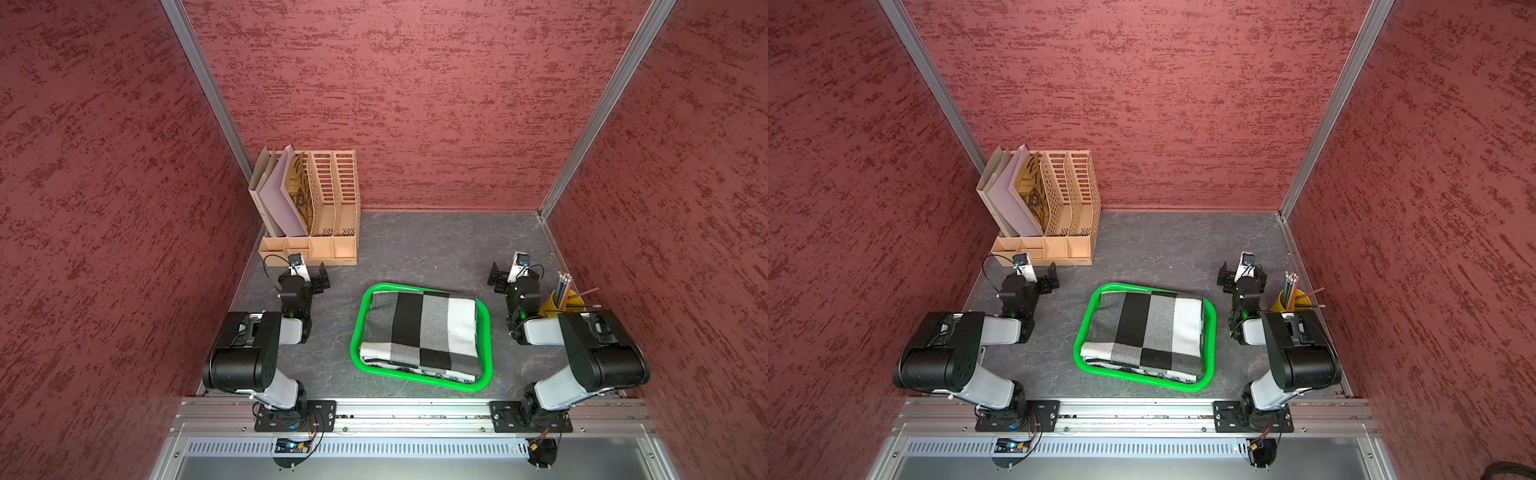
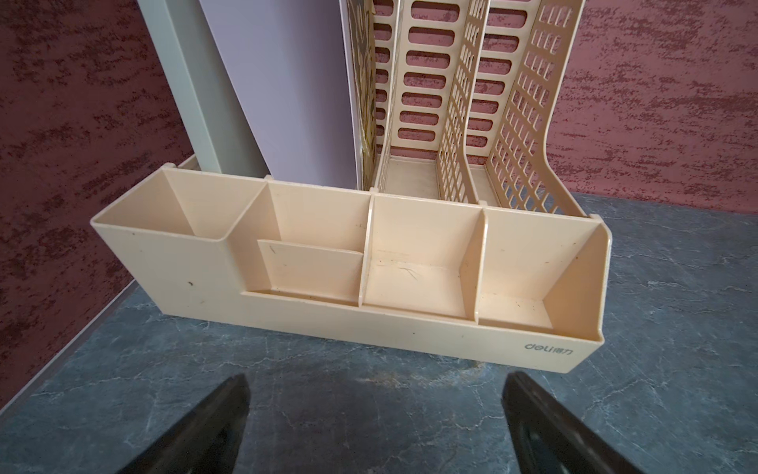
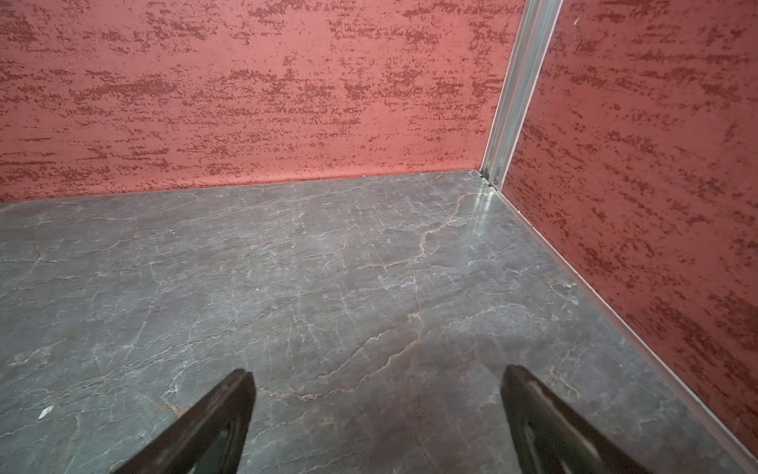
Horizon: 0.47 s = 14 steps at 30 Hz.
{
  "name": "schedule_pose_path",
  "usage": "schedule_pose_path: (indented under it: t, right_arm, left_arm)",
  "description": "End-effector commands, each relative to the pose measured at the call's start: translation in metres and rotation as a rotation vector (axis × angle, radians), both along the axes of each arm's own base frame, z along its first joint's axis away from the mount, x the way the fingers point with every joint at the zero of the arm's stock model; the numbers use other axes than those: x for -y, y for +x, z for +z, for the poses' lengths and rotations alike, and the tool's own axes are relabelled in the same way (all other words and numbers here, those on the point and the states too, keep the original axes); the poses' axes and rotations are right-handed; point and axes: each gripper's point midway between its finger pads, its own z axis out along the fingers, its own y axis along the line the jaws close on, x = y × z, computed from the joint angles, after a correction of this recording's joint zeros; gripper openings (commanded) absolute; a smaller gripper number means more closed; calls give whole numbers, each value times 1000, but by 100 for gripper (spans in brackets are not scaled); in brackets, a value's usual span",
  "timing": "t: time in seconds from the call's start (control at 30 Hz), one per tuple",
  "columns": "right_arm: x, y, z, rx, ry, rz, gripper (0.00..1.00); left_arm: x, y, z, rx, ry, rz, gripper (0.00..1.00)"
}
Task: Put the folded scarf in the basket
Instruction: Reset both arms
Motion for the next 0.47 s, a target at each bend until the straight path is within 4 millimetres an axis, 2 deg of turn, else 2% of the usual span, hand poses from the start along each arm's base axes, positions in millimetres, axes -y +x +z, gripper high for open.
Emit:
schedule_pose_path:
  t: [0.0,0.43]
  right_arm:
    - [-1,0,-2,-12,15,12,99]
    - [-1,0,-1,-12,15,15,98]
  left_arm:
    - [2,1,3,8,-17,-9,100]
    - [2,1,4,9,-16,-9,100]
